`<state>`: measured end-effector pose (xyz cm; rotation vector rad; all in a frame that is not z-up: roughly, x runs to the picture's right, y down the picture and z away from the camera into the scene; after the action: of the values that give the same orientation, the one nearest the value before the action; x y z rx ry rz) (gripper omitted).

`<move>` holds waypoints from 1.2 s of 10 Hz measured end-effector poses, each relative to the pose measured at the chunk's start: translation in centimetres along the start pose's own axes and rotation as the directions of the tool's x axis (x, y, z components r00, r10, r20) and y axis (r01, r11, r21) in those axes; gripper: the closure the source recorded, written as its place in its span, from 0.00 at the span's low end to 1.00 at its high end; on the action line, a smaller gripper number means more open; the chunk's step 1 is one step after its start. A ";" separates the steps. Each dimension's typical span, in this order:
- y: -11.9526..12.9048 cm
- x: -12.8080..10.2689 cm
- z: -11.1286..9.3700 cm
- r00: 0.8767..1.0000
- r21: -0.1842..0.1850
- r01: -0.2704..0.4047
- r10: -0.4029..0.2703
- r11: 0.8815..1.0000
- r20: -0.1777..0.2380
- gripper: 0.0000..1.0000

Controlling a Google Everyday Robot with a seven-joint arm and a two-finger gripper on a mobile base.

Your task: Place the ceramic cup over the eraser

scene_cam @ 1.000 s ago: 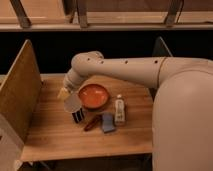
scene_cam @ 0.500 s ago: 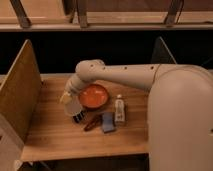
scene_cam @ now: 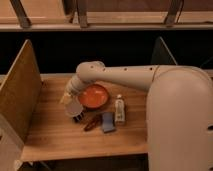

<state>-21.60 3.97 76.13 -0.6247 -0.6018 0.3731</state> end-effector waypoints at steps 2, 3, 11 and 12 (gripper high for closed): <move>0.6 0.8 0.9 0.999 -0.027 -0.030 0.029 0.999 -0.016 1.00; 0.9 1.7 1.4 0.998 -0.037 -0.053 0.052 0.998 -0.028 1.00; 0.9 7.1 2.0 0.990 0.027 -0.084 0.087 0.996 -0.107 1.00; 0.9 7.1 2.0 0.990 0.027 -0.084 0.086 0.996 -0.108 0.99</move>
<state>-17.54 9.02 79.79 -0.6461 -0.4667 0.4221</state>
